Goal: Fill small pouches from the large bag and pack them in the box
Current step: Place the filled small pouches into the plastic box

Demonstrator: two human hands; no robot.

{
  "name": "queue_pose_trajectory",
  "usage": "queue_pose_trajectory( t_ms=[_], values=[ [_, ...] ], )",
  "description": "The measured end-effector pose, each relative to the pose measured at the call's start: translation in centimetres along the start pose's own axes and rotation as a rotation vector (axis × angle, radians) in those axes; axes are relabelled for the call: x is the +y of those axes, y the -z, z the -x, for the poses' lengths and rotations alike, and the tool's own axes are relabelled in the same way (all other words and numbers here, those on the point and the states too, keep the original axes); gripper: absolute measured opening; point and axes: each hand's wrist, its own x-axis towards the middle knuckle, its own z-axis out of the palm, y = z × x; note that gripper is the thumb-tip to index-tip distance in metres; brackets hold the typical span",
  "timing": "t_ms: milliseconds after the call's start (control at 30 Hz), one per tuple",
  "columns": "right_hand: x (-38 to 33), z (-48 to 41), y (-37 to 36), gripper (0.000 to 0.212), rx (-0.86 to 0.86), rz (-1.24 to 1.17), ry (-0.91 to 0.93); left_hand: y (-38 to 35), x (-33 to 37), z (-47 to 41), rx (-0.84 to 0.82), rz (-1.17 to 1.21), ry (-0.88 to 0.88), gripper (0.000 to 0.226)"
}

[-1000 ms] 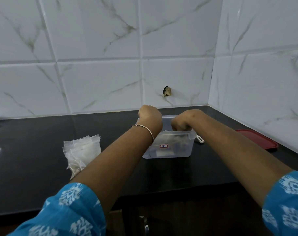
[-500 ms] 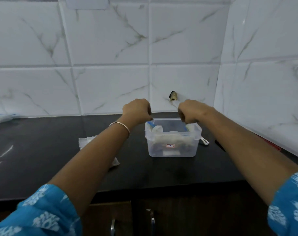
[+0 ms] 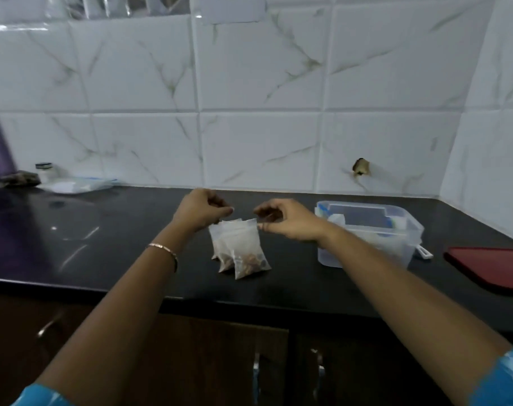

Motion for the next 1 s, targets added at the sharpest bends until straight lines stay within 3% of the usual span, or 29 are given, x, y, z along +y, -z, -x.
queue_pose_trajectory(
  t_ms=[133, 233, 367, 533, 767, 1000],
  values=[
    [2.2, -1.4, -4.9, 0.051, 0.073, -0.154, -0.089, -0.9, -4.5, 1.5, 0.146, 0.082, 0.076, 0.034],
    [3.6, -1.7, -6.8, 0.054, 0.218, -0.079, -0.159, -2.3, -6.5, 2.7, 0.179, 0.231, 0.120, 0.037],
    [4.2, -1.6, -7.5, 0.039, 0.367, -0.111, -0.168, -3.4, -6.9, 3.9, 0.076, 0.439, 0.170, 0.028],
    [4.8, -1.2, -7.7, 0.019, 0.359, -0.354, -0.184, -3.6, -6.7, 4.8, 0.093, 0.495, 0.154, 0.033],
    [4.2, -0.6, -7.5, 0.009, 0.395, -0.490, -0.076, -3.5, -6.5, 5.2, 0.113, 0.587, 0.144, 0.021],
    [2.5, -0.5, -6.3, 0.020, 0.473, -0.356, 0.068, -2.6, -5.7, 6.0, 0.245, 0.738, 0.075, 0.015]
  ],
)
